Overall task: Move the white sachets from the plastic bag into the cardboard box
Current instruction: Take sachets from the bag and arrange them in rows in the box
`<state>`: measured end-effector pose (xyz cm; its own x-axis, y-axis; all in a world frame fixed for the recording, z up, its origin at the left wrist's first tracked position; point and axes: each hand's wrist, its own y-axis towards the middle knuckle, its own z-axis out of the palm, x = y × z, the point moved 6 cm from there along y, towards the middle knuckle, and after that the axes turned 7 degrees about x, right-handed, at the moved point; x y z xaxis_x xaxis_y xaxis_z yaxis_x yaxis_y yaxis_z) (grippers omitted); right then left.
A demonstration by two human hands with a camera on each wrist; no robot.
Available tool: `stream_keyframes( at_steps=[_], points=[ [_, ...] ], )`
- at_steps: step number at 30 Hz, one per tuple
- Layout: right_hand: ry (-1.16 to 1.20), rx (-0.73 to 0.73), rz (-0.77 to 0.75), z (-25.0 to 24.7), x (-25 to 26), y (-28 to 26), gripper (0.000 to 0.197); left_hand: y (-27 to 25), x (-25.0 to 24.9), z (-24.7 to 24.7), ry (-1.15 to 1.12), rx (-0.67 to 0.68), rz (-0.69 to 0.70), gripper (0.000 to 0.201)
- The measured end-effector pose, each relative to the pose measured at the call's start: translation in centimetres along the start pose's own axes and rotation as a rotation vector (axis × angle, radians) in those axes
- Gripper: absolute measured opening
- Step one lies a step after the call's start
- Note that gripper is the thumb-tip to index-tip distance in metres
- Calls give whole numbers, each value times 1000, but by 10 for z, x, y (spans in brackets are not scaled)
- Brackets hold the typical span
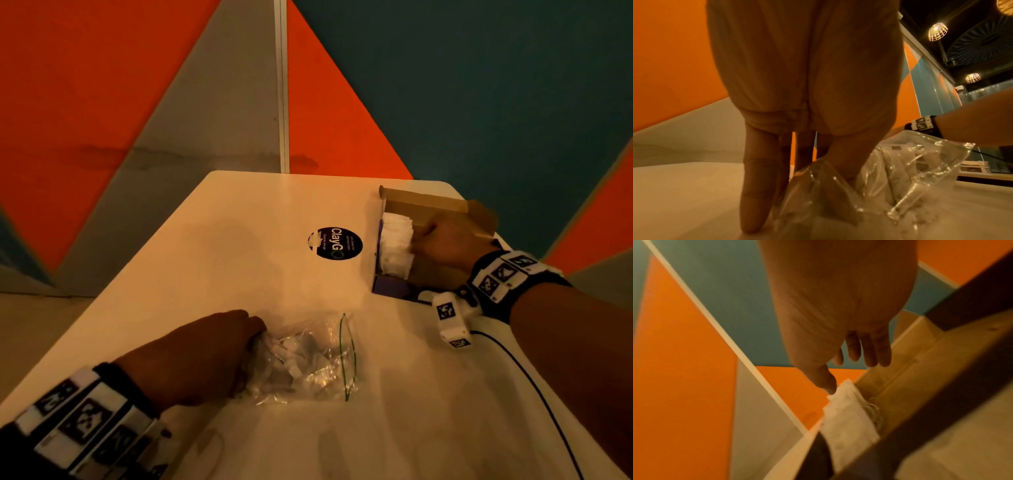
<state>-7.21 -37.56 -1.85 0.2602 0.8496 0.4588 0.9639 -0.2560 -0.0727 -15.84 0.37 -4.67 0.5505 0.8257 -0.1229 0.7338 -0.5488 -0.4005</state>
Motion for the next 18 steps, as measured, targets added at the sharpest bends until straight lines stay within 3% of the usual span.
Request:
stream_keyframes(
  at_steps=[4,6,8,10,18],
  points=[
    [-185,-124,-149,-27,43,-48,25,3,5,0,37,-23,18,61],
    [-211,39,-339,-11,75,-93,15,4,4,0,42,-36,31,56],
    [-289,337,-494,24,102,-144,15,3,2,-2,53,-44,33,51],
    [-283,464,-595,53,114,-175,17,2,1,-3,51,-44,37,45],
    [-154,393,-628,95,136,-184,55,-1,4,-5,30,-78,24,34]
  ],
)
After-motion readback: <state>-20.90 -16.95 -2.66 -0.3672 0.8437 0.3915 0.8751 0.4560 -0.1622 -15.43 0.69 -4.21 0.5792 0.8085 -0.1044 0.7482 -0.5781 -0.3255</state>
